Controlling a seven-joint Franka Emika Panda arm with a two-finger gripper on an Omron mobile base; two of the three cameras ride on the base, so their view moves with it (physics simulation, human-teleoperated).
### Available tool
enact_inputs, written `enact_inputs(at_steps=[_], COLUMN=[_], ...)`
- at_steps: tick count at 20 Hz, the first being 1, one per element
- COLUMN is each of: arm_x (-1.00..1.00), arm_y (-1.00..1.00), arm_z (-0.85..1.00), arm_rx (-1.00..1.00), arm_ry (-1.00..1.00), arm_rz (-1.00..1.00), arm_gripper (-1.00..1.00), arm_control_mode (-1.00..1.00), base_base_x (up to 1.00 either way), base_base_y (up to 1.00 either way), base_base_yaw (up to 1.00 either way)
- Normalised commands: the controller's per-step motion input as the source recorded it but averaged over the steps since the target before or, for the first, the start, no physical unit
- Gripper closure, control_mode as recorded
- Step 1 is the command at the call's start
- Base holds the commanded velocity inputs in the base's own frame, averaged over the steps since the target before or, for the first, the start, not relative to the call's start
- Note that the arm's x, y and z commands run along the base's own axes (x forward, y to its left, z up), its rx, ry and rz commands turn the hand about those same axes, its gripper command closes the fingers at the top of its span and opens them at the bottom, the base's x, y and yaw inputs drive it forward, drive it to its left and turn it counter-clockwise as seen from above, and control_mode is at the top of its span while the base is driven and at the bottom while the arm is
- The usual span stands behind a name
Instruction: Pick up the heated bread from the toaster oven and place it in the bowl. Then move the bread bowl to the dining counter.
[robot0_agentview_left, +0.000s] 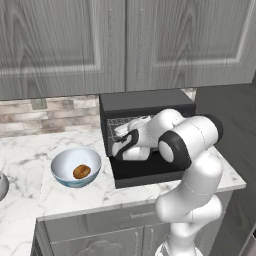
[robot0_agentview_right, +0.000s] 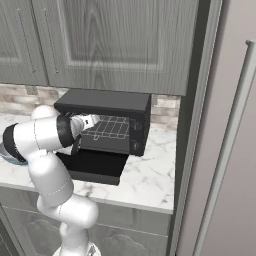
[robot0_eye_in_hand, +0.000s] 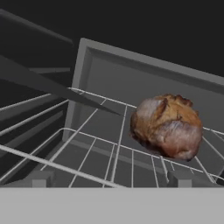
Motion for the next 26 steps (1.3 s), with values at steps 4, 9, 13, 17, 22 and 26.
enact_inputs(at_steps=[4,9,13,17,22,26], arm_x=[0.13,0.1,0.03,0.0,-0.27,-0.7], arm_y=[-0.01,0.0,0.0,0.0,0.0,0.0], arm_z=[-0.24,-0.5,-0.27,0.0,0.0,-0.02], arm_rx=[0.0,0.0,0.0,0.0,0.0,0.0], arm_ry=[-0.07,-0.03,-0.02,0.0,0.0,-0.01], arm_rz=[0.0,0.0,0.0,0.0,0.0,0.0], arm_gripper=[-1.0,1.0,1.0,1.0,1.0,1.0], arm_control_mode=[-1.0,-1.0,-1.0,-1.0,-1.0,-1.0], base_base_x=[0.0,0.0,0.0,0.0,0.0,0.0], base_base_y=[0.0,0.0,0.0,0.0,0.0,0.0], base_base_yaw=[0.0,0.0,0.0,0.0,0.0,0.0])
